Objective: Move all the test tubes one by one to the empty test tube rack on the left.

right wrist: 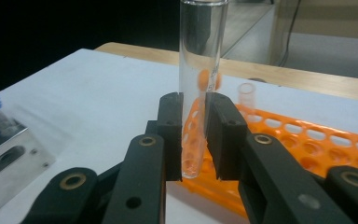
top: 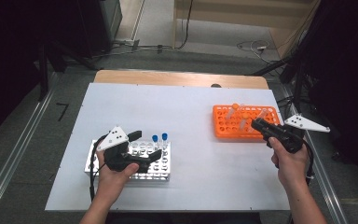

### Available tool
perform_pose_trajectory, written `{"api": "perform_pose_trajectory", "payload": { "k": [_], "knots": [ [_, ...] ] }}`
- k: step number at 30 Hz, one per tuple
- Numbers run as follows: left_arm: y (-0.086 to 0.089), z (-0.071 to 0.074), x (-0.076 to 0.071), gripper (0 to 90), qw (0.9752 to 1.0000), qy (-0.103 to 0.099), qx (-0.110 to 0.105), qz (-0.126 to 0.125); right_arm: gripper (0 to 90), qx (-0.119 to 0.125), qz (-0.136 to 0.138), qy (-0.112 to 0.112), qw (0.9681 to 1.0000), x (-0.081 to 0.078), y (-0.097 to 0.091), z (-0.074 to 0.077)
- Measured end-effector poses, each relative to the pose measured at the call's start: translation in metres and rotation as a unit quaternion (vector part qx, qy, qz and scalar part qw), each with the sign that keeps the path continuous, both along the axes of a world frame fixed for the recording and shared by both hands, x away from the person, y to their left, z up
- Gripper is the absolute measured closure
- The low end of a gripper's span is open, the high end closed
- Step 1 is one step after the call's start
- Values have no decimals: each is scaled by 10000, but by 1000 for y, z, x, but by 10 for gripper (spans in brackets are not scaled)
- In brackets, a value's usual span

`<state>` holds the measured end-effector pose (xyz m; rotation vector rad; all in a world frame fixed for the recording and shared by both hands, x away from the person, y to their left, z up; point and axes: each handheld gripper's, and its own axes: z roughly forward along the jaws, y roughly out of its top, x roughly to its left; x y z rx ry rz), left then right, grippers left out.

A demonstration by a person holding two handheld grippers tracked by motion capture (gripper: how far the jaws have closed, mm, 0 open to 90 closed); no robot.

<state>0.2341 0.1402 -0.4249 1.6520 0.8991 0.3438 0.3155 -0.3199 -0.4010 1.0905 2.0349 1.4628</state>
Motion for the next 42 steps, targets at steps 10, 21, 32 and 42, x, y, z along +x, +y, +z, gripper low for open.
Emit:
{"api": "perform_pose_trajectory", "payload": {
  "k": [10, 21, 32, 42],
  "knots": [
    [-6, 5, -2, 19, 9999, -84, 11, -114, 740, -44, 694, 127, 9975, -22, 39, -6],
    [-22, 7, -5, 102, 9989, -88, -10, -466, 740, -195, 1443, 148, 9892, -41, 85, -13],
    [-46, 12, -7, 286, 9977, -113, 107, -662, 741, -289, 1810, 175, 9829, -51, 109, -18],
    [-60, 16, -6, 498, 9933, -173, -79, -1137, 741, -368, 2140, 216, 9759, -61, 128, -23]
  ]
}}
